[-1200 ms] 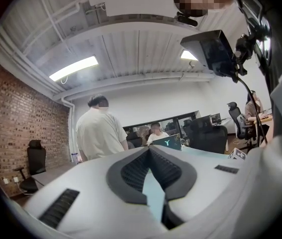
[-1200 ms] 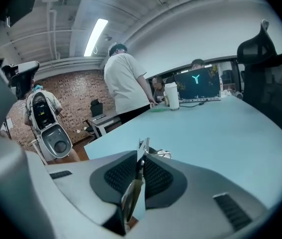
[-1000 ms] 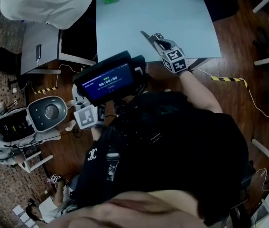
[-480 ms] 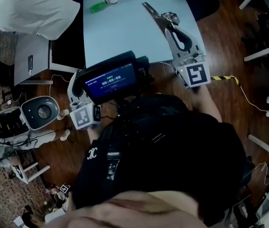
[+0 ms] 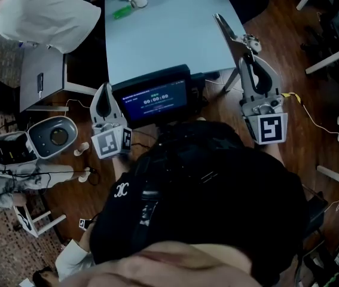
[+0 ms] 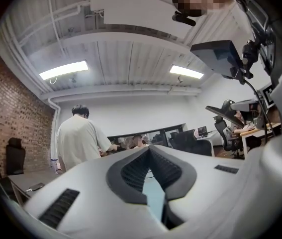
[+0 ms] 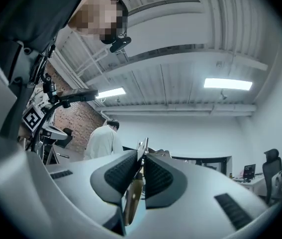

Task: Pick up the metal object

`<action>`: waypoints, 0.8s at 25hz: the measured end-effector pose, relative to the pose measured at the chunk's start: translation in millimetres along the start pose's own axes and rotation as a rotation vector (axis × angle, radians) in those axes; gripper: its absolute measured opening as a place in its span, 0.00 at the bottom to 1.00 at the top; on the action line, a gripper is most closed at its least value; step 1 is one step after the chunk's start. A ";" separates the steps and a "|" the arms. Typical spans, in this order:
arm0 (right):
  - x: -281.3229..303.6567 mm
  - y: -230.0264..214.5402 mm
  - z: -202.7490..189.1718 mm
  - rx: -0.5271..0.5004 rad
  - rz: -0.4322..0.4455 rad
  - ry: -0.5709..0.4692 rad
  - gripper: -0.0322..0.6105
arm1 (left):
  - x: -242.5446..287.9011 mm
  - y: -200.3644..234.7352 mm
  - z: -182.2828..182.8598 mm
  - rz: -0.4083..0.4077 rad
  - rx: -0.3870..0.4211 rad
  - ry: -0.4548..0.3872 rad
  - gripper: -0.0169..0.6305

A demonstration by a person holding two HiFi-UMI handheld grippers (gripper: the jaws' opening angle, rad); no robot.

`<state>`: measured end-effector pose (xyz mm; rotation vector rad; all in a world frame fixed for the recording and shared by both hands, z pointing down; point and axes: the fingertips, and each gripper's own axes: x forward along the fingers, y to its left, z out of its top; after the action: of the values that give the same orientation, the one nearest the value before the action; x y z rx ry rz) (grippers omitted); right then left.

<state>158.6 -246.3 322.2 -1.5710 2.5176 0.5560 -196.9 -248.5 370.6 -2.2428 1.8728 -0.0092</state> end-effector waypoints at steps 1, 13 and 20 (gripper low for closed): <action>-3.3 -0.5 2.5 -0.004 -0.009 0.006 0.09 | 1.1 2.6 0.4 -0.001 0.010 0.013 0.04; -141.0 106.8 114.1 -0.060 -0.099 -0.122 0.09 | -150.6 31.8 44.2 -0.081 0.170 -0.096 0.05; -190.3 162.2 141.8 -0.020 -0.112 -0.106 0.08 | -220.5 62.7 65.0 -0.048 0.292 -0.126 0.05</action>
<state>88.3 30.0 286.0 -1.6317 2.3381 0.6344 -289.9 -33.7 326.2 -2.0392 1.6353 -0.1362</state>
